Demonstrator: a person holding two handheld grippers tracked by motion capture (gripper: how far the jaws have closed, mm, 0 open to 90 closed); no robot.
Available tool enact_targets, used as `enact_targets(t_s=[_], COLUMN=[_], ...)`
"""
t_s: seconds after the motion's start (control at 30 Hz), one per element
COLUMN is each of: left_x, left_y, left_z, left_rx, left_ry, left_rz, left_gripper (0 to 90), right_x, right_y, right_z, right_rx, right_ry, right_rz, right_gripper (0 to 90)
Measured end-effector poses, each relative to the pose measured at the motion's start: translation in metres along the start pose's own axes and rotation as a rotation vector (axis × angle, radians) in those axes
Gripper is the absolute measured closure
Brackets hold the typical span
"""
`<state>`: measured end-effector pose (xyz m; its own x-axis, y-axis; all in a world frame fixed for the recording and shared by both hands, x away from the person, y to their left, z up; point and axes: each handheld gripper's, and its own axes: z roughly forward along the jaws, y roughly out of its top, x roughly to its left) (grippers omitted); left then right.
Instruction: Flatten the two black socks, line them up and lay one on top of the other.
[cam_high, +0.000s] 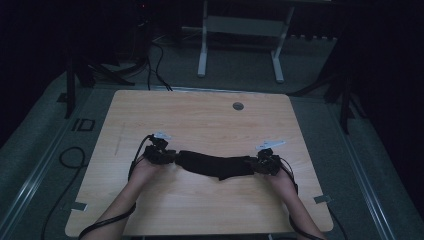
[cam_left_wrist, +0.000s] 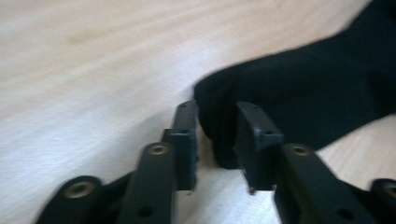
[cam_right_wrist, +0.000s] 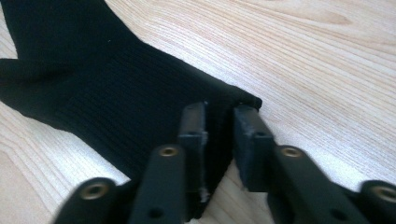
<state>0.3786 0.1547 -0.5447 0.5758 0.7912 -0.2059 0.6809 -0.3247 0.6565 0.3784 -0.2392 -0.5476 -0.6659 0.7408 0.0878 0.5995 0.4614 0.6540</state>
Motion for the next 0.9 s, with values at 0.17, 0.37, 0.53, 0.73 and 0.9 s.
enact_targets(t_s=[0.17, 0.37, 0.53, 0.73, 0.9], left_x=[0.000, -0.026, -0.040, -0.040, -0.036], left_y=[0.002, 0.006, 0.001, -0.008, -0.013], left_z=[-0.014, -0.010, 0.008, 0.023, 0.021], left_rx=[-0.070, -0.070, -0.046, 0.000, 0.007], left_ry=[0.020, -0.045, -0.066, -0.060, -0.067], left_rz=[-0.016, 0.089, 0.111, 0.100, 0.085], left_gripper=[65.7, 84.5, 89.4, 89.4, 89.4], right_x=[0.001, 0.011, 0.025, 0.025, 0.013], right_y=[0.002, 0.011, 0.008, 0.000, -0.002], right_z=[-0.010, -0.033, -0.031, -0.011, 0.002], right_rx=[-0.028, -0.109, -0.096, -0.019, -0.003], right_ry=[-0.016, -0.013, -0.014, -0.017, 0.006], right_rz=[-0.002, -0.025, -0.055, -0.075, -0.055], right_gripper=[55.9, 72.6, 89.1, 88.1, 86.1])
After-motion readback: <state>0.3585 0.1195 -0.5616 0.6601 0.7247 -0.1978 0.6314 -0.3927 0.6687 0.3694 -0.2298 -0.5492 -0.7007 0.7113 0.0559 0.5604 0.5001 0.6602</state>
